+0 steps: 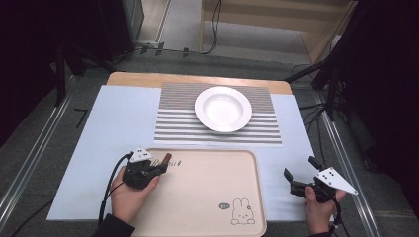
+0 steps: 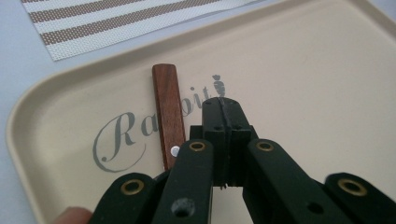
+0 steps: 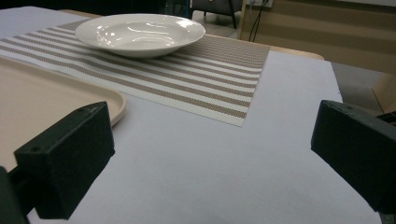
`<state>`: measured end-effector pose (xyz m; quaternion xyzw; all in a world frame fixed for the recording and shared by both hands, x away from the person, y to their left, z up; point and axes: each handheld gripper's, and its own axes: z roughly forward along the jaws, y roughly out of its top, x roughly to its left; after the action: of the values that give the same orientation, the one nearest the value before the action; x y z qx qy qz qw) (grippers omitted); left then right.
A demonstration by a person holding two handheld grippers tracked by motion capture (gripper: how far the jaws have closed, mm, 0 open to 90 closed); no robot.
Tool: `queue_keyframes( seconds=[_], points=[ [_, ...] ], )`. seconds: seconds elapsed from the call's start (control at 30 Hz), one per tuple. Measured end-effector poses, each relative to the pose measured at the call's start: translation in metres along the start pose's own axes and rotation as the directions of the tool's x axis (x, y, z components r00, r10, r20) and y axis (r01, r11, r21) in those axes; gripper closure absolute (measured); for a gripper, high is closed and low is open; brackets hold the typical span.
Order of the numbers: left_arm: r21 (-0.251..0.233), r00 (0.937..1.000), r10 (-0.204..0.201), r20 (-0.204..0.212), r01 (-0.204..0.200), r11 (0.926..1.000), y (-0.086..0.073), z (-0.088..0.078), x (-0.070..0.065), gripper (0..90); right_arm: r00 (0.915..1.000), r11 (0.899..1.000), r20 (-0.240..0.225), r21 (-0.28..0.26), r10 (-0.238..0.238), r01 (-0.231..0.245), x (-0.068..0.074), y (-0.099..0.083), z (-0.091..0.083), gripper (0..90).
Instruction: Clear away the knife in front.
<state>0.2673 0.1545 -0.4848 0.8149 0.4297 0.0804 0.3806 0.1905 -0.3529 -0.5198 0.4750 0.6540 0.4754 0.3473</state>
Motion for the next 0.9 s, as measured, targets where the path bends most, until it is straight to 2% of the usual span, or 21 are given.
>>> queue_keyframes(
  seconds=[0.13,0.37,0.67,0.73,0.9],
  points=[
    [0.037,0.9998,0.01,-0.018,-0.009,0.9993,0.0,0.007,0.001,90.0,1.0,1.0,0.0,-0.001,0.002,-0.002,0.0,0.0,0.0,0.0],
    [0.08,0.9966,0.032,-0.076,-0.026,0.9965,-0.001,0.009,0.003,90.0,1.0,1.0,0.0,-0.001,0.003,-0.003,0.0,0.0,0.0,0.0],
    [0.073,0.9976,0.015,-0.068,-0.01,0.9973,-0.011,-0.001,0.014,90.0,1.0,1.0,0.004,0.003,-0.003,0.003,0.0,0.0,0.001,0.0],
    [0.068,0.9963,0.025,-0.082,-0.02,0.9975,-0.013,-0.002,0.014,90.0,1.0,1.0,0.004,0.005,-0.002,0.002,0.0,0.0,0.001,0.0],
    [0.059,0.9961,0.02,-0.086,-0.015,0.9981,-0.016,-0.007,0.019,90.0,1.0,1.0,0.003,0.006,0.001,-0.001,0.0,0.0,0.0,0.0]
  ],
)
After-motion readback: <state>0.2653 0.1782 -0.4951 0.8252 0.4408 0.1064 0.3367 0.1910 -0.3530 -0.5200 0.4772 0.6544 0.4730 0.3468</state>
